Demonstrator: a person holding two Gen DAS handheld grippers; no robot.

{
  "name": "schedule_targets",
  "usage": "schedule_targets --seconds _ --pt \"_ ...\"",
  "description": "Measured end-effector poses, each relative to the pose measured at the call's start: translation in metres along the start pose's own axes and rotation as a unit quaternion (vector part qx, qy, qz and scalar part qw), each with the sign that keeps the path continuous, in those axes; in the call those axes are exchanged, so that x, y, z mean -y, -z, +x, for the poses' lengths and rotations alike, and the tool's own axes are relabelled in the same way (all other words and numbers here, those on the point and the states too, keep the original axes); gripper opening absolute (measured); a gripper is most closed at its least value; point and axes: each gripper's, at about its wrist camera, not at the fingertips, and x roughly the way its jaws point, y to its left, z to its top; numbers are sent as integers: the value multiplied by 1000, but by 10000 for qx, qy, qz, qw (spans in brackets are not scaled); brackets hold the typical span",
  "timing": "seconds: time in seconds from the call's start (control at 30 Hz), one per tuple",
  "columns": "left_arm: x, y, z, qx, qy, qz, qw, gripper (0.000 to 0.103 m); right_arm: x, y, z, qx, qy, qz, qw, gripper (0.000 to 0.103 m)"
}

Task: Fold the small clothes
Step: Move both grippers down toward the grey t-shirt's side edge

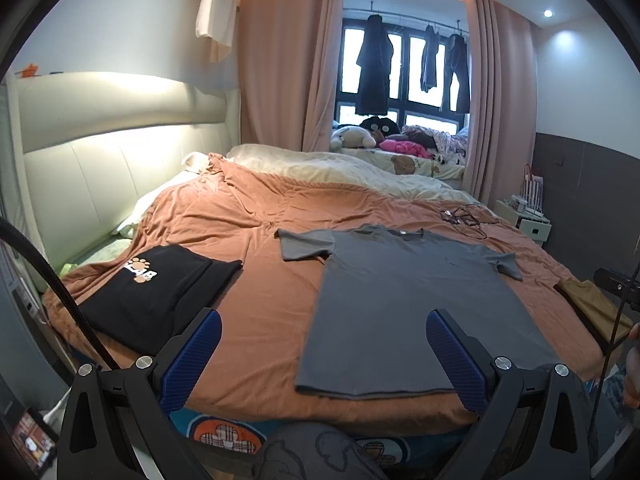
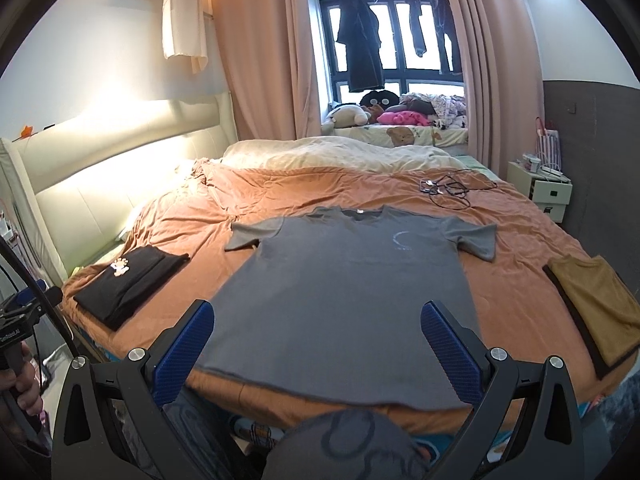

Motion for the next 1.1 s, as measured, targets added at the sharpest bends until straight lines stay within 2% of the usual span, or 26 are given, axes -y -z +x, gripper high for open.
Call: schedule_targets --seconds 0.2,0.47,0.83,0.97,1.1 --pt "-14 -21 48 -59 138 24 9999 103 3 -30 57 -202 -20 55 9998 103" --pt "-25 -48 121 -336 138 -12 9993 102 0 -71 127 -334 -340 31 9989 103" --pt "-46 -84 220 -820 266 -269 9959 88 14 -120 229 -587 -612 241 9961 103" --pt "-55 -97 261 -1051 292 -328 9935 79 13 -133 266 -702 -570 293 9955 103" --pt "-64 -107 299 -1233 315 -418 9910 72 8 -146 306 -916 -556 315 9937 87"
